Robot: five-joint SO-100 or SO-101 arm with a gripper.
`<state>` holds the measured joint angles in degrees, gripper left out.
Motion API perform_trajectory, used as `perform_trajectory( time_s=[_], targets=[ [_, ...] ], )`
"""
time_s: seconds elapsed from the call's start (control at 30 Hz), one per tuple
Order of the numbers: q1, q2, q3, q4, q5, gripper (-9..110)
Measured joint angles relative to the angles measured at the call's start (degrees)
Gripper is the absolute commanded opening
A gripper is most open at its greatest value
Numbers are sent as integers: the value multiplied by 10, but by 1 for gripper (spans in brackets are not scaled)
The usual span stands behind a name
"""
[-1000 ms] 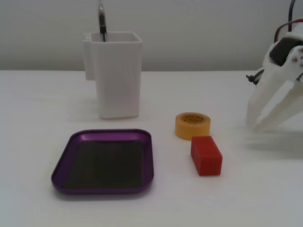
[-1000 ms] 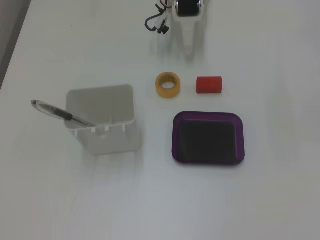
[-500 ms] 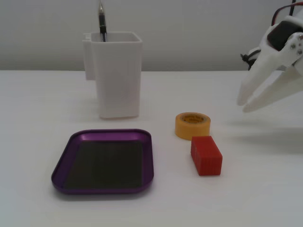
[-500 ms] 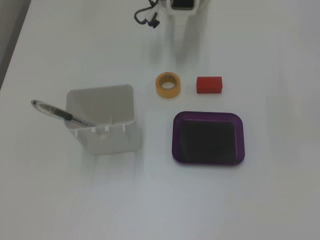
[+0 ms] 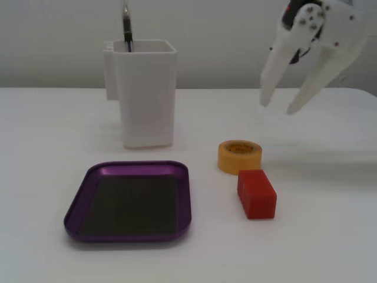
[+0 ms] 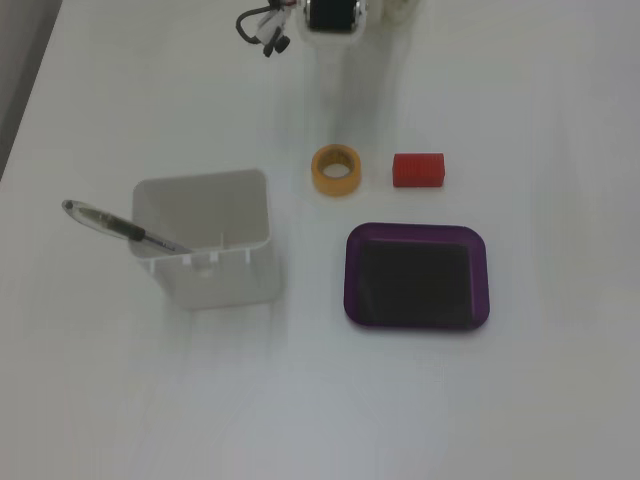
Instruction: Grab up the yellow tape and put it in the box.
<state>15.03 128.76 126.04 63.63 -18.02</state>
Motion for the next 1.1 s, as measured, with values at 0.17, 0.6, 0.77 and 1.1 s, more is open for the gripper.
perform_trajectory(
  time_s=[0.17,0.6,0.77,1.1],
  targets=[
    [-1,-162,-86,0,0,15],
    [-75,-242,-112,-1,-4,14],
    [-83,-242,-110,-26,-4,14],
    [-82,-242,-103,-40,-4,14]
  ],
)
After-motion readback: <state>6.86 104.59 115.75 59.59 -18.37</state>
